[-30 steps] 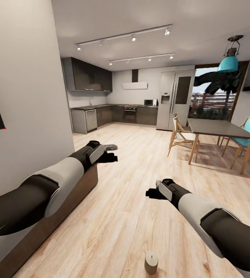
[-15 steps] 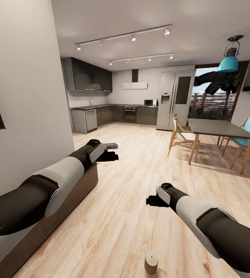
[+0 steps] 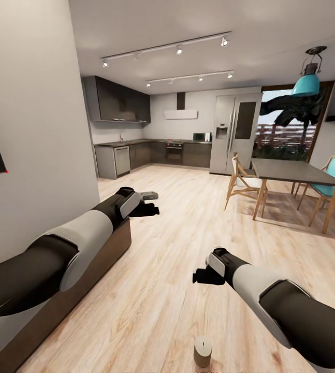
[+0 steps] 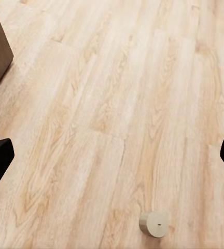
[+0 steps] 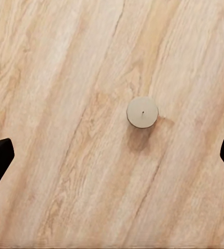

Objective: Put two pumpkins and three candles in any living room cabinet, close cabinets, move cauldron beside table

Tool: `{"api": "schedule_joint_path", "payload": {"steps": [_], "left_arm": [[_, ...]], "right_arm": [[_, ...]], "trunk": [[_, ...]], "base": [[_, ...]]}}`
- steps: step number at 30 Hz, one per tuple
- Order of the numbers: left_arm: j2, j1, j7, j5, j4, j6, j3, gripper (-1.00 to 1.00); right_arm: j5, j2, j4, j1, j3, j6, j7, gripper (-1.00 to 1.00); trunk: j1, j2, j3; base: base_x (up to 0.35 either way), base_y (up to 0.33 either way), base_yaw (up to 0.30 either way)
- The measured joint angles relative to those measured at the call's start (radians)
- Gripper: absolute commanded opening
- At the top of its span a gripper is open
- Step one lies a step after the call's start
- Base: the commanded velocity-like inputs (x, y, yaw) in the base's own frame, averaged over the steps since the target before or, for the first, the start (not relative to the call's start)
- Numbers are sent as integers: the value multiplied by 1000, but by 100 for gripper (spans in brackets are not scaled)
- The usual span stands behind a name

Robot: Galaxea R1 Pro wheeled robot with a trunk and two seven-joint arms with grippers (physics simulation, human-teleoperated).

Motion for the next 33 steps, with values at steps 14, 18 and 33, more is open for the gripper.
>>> {"api": "schedule_joint_path", "payload": {"steps": [14, 18, 33], "left_arm": [[0, 0, 2, 2, 5, 0, 0, 100], [0, 0, 2, 2, 6, 0, 0, 100], [0, 0, 1, 3, 6, 0, -1, 100]], "right_arm": [[1, -1, 25, 49, -2, -1, 68, 100], [2, -3, 26, 53, -2, -1, 69, 100], [2, -5, 25, 64, 0, -2, 69, 100]], "trunk": [[0, 0, -21], [0, 0, -27], [42, -77, -85]], "base": [[0, 0, 0], [0, 0, 0], [0, 0, 0]]}}
